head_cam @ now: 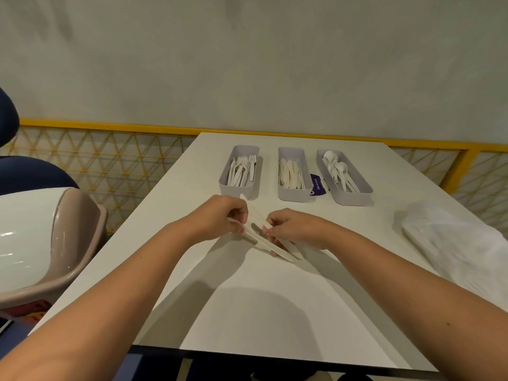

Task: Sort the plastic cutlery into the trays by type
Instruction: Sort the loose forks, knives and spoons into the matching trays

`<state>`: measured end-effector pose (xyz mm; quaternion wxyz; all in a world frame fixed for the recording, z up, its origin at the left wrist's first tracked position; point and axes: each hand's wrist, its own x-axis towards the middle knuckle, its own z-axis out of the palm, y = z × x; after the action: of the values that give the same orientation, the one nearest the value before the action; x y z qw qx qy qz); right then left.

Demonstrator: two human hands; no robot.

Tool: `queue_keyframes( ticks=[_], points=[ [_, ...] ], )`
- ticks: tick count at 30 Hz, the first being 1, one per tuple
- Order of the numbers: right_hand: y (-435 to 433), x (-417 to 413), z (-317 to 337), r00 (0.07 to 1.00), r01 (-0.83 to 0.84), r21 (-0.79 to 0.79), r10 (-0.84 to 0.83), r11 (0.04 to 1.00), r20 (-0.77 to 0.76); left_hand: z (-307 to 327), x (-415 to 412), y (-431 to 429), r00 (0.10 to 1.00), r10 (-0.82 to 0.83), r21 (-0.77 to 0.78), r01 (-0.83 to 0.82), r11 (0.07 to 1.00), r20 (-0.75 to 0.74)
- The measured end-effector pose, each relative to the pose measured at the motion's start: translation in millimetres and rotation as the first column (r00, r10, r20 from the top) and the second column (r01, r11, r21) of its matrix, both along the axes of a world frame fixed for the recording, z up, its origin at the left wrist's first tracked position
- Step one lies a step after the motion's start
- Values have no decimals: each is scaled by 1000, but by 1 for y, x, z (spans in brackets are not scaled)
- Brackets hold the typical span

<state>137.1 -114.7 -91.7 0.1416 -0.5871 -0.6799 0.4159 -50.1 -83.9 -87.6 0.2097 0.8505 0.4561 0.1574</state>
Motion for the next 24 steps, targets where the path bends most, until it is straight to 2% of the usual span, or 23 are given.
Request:
queue_keyframes(
  ticks=[2,3,9,17,21,24],
  points=[
    [-2,1,1,982,51,-107,-69,993,-173,4,6,3,997,14,28,-16,999,79],
    [-3,2,2,974,69,-111,-91,991,-207,5,10,4,993,24,38,-29,999,119],
    [1,14,6,958,115,-11,-113,993,-264,10,30,15,959,87,79,-112,991,269],
    [15,37,19,937,184,-36,-186,982,-296,3,66,34,947,96,132,-142,981,308],
    [32,57,30,932,232,-43,-234,972,-277,7,84,48,929,158,172,-225,959,334],
    [52,70,39,861,363,-36,-350,931,-369,8,95,62,946,189,190,-243,951,264]
  ],
)
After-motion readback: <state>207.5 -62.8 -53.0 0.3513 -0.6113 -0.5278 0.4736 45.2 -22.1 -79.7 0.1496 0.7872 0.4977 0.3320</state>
